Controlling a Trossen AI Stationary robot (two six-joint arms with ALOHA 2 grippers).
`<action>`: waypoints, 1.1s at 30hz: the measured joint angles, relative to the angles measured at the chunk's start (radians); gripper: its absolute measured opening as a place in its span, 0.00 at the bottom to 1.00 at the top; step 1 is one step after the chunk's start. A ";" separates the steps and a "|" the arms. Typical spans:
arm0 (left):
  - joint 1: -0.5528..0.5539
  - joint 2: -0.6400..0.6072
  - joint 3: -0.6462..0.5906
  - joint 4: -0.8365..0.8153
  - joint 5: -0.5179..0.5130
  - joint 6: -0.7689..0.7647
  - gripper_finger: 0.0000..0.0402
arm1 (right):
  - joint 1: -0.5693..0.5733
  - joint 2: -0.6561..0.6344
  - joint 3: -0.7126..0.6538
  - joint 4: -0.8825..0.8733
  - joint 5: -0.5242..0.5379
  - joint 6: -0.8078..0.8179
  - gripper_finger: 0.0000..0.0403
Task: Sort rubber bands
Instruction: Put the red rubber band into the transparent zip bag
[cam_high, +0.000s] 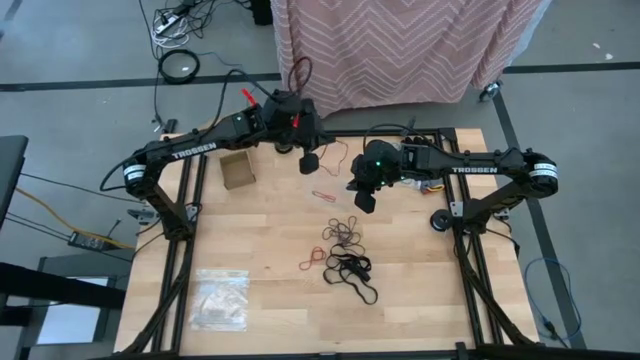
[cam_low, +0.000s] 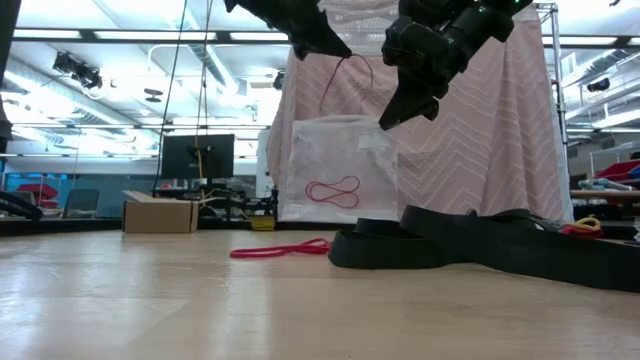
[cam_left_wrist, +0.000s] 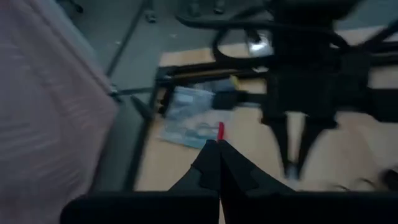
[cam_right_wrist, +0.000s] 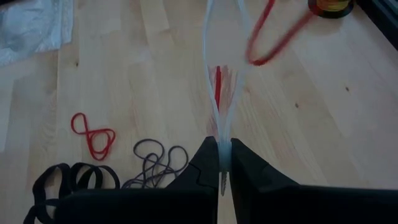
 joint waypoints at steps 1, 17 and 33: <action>-0.003 0.000 0.000 -0.020 0.006 0.000 0.00 | 0.000 0.000 0.000 0.000 0.000 0.000 0.03; -0.062 -0.001 0.060 0.002 0.002 -0.001 0.00 | -0.005 0.000 0.000 -0.001 0.007 0.000 0.03; -0.060 -0.001 0.092 -0.214 -0.038 0.059 0.00 | -0.007 0.000 0.000 -0.001 0.007 -0.008 0.03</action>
